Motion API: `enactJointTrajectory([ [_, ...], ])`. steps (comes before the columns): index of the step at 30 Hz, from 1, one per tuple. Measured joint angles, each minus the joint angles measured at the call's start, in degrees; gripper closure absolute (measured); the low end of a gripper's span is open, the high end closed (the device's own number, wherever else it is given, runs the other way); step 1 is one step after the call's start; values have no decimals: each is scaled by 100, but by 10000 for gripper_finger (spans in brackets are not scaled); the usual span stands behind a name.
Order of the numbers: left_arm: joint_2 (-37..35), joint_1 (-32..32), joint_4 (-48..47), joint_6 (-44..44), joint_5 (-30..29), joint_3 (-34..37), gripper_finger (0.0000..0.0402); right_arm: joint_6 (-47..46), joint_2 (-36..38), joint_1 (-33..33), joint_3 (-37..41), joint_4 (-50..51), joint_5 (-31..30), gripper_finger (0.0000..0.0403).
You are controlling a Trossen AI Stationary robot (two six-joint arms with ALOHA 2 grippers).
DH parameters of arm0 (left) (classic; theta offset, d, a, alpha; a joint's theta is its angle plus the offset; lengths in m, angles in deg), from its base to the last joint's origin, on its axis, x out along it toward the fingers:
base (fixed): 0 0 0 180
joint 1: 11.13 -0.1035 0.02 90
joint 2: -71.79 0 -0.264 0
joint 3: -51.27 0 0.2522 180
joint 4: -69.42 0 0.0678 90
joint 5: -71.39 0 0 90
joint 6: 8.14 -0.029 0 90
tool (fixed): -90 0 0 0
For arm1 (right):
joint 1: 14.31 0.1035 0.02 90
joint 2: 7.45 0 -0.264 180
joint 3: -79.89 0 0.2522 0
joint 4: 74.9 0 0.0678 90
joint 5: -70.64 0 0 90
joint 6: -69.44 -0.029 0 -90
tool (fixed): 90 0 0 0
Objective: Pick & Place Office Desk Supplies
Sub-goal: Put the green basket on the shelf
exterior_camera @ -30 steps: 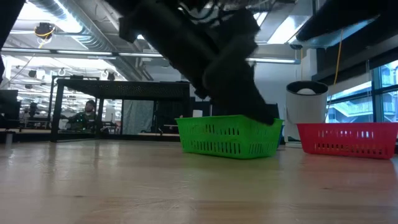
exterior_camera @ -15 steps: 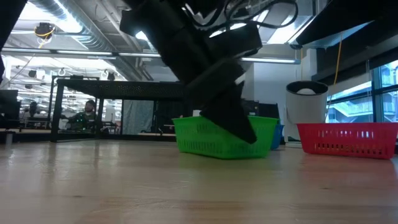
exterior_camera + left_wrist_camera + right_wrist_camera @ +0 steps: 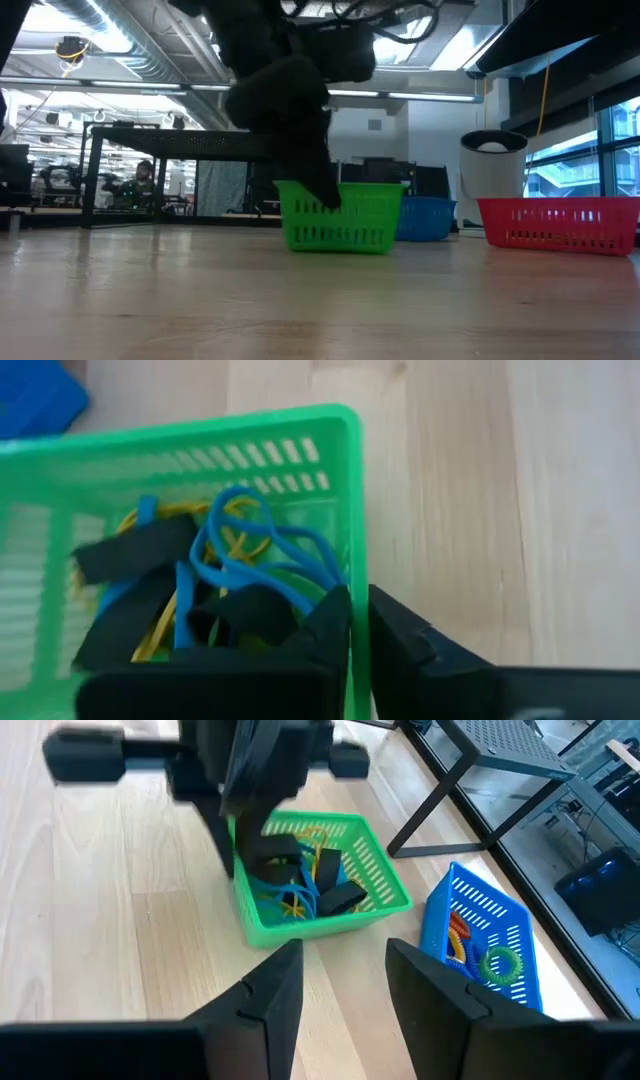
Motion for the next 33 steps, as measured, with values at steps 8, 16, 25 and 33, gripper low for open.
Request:
enactJointTrajectory([
  [8, -79, 191, -328, -187, 18, 0, 392, 57, 0, 0, 0, 0, 29, 256],
  [16, -79, 256, -371, -261, -59, 0, 394, 57, 1, 0, 0, -4, 29, 256],
  [25, -405, 413, -993, -214, -275, 0, 395, -142, 0, -4, -2, -113, 516, 256],
  [33, -1264, 498, -1473, -248, -342, 0, 397, 181, 0, -4, -4, -589, 673, 257],
])
